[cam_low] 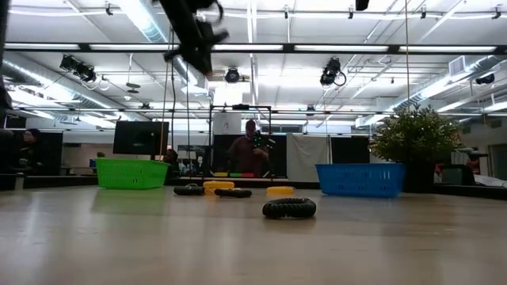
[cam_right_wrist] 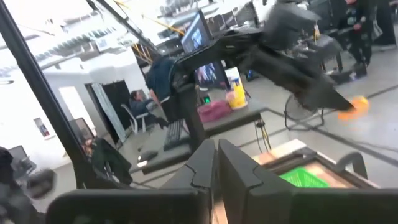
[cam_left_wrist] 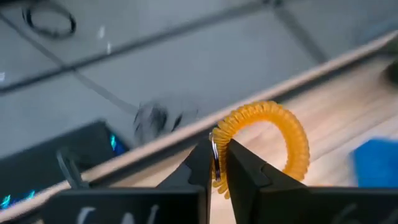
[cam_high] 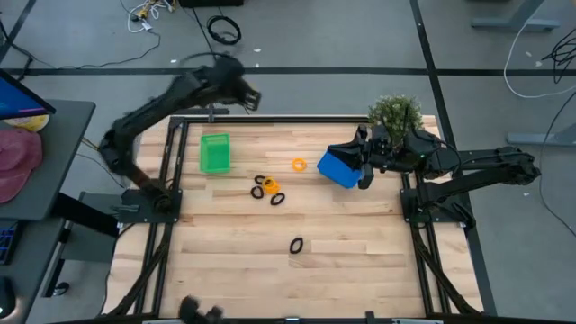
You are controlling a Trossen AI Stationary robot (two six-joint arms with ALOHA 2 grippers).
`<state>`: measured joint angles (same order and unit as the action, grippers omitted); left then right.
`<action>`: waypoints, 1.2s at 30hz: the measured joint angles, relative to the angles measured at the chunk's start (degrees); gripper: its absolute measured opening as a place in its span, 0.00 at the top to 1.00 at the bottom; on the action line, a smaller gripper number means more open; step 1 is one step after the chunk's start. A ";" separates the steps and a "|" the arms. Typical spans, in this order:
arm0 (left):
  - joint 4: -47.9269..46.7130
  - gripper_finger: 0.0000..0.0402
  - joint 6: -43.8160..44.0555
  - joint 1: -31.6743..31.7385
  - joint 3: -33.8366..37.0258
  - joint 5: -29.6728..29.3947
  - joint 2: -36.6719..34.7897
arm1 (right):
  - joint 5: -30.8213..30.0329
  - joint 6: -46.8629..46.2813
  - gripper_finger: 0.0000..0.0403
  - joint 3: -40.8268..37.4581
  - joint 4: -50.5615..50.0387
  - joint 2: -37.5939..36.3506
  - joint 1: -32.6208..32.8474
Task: Sort spring keychains
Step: Put the yellow spring keychain into the blue bin
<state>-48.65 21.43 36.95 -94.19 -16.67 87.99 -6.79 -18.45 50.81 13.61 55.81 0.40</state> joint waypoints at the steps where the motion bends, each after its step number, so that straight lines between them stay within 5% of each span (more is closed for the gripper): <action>1: 0.85 0.92 0.72 -0.99 0.00 -1.02 -2.44 | 0.00 0.20 0.94 0.00 0.42 0.00 0.00; 10: 4.03 0.92 -0.29 -9.47 -0.04 -11.77 -12.98 | 0.21 0.95 0.94 0.00 0.50 0.00 0.02; 19: 19.12 0.92 -10.06 -20.22 -0.04 4.56 -13.52 | 0.20 0.95 0.94 0.00 1.35 0.00 0.01; 28: 30.66 0.92 -19.15 -35.77 -0.04 6.22 -13.49 | 0.36 3.96 0.94 0.00 5.25 -0.04 1.66; 36: 33.23 0.92 -23.20 -41.98 0.13 8.38 -13.36 | 2.88 4.01 0.94 0.00 6.46 -0.04 1.95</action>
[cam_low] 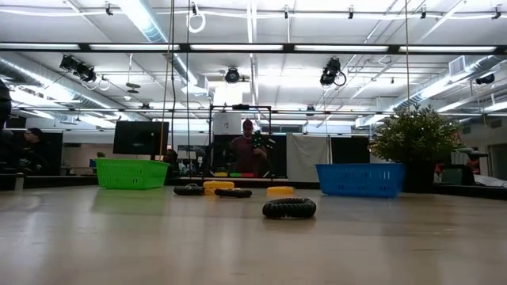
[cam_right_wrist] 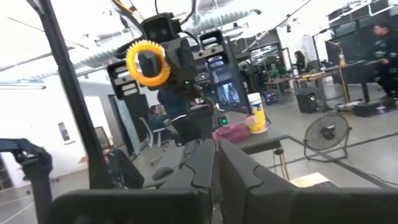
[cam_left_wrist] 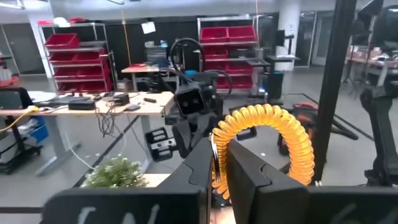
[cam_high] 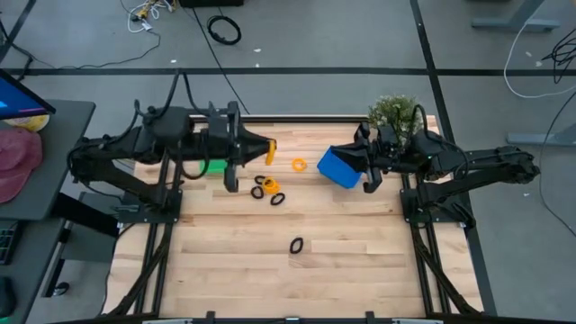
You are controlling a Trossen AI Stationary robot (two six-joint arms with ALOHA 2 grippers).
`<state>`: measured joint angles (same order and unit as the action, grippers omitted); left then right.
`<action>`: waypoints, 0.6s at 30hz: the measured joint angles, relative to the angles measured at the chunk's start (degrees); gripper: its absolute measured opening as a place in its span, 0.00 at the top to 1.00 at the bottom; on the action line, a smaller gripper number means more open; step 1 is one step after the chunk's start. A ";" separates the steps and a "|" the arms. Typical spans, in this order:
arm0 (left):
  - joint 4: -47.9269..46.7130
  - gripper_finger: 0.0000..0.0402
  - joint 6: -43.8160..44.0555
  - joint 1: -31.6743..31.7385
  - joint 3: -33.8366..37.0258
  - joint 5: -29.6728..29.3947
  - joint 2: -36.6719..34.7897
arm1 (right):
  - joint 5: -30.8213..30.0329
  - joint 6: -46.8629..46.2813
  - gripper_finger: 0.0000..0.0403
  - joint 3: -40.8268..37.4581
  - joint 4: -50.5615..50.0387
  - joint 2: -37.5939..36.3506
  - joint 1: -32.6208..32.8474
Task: Sort spring keychains
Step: Put the yellow spring keychain into the blue bin
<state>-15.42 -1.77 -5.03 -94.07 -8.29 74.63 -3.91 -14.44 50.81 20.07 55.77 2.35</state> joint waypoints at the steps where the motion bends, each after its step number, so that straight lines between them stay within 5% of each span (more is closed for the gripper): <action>1: 1.65 0.92 0.02 -0.27 0.85 -0.03 -0.05 | 0.15 0.00 0.94 0.00 0.21 0.00 0.00; 10: 23.42 0.94 5.58 -0.01 20.07 0.60 -4.80 | 0.40 0.01 0.94 0.00 0.44 0.00 0.00; 18: 26.25 0.94 8.84 -0.06 30.14 0.47 -7.58 | 0.38 -0.06 0.94 0.00 0.39 0.00 0.00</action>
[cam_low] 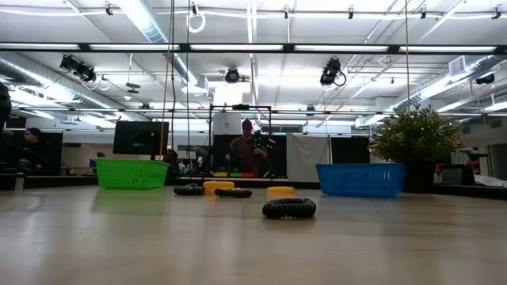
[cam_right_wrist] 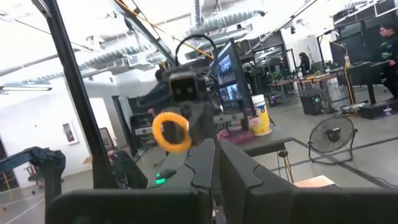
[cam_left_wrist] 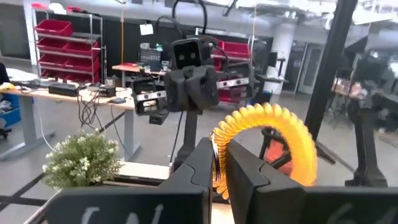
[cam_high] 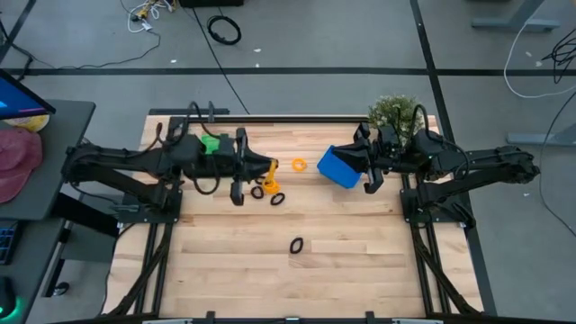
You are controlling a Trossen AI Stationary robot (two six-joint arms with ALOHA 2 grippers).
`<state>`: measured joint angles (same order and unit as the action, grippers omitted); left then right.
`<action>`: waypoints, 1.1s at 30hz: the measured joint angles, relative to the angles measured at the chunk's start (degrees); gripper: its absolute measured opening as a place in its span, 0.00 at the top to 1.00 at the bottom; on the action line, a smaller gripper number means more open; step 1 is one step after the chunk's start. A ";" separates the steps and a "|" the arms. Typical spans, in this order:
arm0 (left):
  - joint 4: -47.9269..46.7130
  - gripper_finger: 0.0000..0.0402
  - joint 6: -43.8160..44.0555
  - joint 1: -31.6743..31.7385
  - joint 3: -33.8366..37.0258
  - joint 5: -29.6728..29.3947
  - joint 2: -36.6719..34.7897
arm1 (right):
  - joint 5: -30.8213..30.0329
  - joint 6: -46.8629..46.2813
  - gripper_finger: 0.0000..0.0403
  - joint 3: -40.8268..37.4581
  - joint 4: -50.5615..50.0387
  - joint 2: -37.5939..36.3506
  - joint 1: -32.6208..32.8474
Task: Sort spring keychains
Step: Put the yellow spring keychain into the blue bin
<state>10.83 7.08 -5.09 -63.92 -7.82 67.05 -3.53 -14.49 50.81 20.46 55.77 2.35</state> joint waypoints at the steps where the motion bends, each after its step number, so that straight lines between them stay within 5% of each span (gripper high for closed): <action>1: 1.10 0.94 0.09 0.12 0.74 -0.55 -0.07 | 0.00 0.24 0.94 0.00 -0.11 0.00 0.00; 12: 3.31 0.94 -1.95 5.53 -0.74 -1.22 1.44 | 0.13 3.01 0.85 0.00 -0.13 0.30 0.62; 21: 12.74 0.94 1.61 10.40 -0.75 6.38 9.07 | -0.04 4.99 0.72 1.95 -0.21 4.81 2.45; 33: 17.31 0.94 2.83 11.37 -0.72 7.67 12.69 | -0.92 10.47 0.72 7.48 -5.43 11.68 2.38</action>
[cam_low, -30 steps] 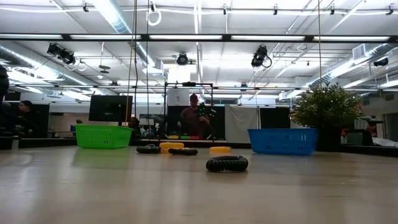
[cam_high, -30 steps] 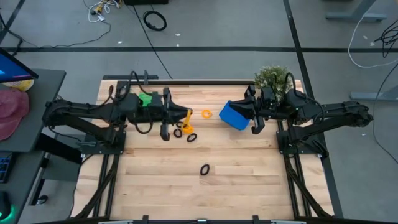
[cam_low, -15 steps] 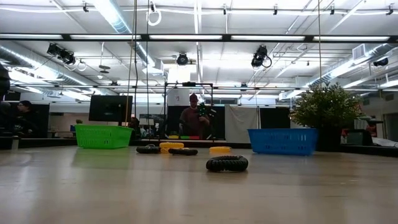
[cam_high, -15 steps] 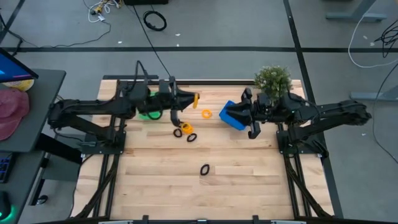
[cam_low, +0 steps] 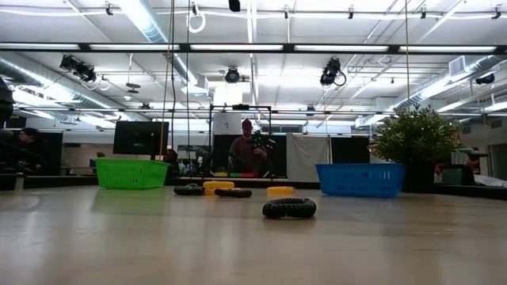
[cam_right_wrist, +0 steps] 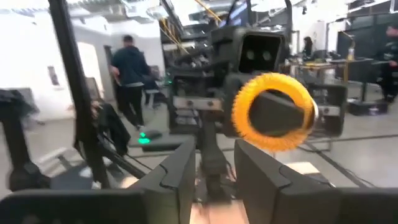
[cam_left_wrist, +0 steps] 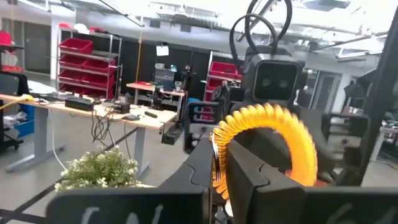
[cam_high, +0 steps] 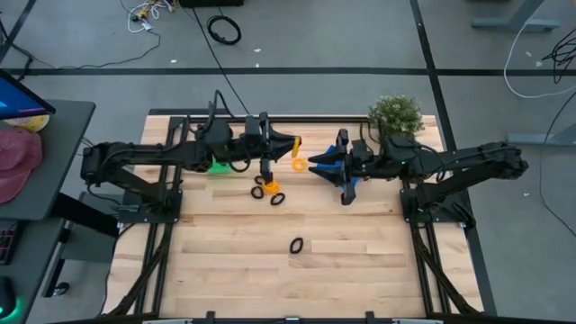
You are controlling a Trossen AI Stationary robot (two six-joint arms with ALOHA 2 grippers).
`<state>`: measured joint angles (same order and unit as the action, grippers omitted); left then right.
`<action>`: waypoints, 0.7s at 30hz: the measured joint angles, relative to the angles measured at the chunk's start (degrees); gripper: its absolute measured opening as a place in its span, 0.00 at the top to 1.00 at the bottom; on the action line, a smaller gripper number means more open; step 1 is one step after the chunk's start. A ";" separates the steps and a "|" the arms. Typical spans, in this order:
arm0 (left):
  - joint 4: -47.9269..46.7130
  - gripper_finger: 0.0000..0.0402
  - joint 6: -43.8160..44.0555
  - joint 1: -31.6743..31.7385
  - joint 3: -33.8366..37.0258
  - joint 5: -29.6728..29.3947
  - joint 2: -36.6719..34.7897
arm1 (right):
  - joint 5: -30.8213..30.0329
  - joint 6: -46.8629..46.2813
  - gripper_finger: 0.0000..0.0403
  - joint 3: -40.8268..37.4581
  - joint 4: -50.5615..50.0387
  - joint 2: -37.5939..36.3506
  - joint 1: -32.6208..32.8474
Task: Sort spring keychains
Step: Put the yellow spring keychain into the blue bin
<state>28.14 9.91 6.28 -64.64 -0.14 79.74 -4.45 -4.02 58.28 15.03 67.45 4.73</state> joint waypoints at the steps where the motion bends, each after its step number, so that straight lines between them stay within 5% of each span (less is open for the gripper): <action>1: 0.00 0.94 -0.02 -0.02 0.00 -0.02 0.04 | -0.99 0.38 0.71 0.00 -0.02 0.65 0.00; 21: -3.46 0.94 1.46 -0.02 0.00 -0.24 0.05 | -4.76 3.36 0.55 -0.07 7.55 5.84 -0.85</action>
<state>24.68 11.38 6.26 -64.64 -0.38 79.79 -9.20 -0.67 58.22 22.58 73.29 3.88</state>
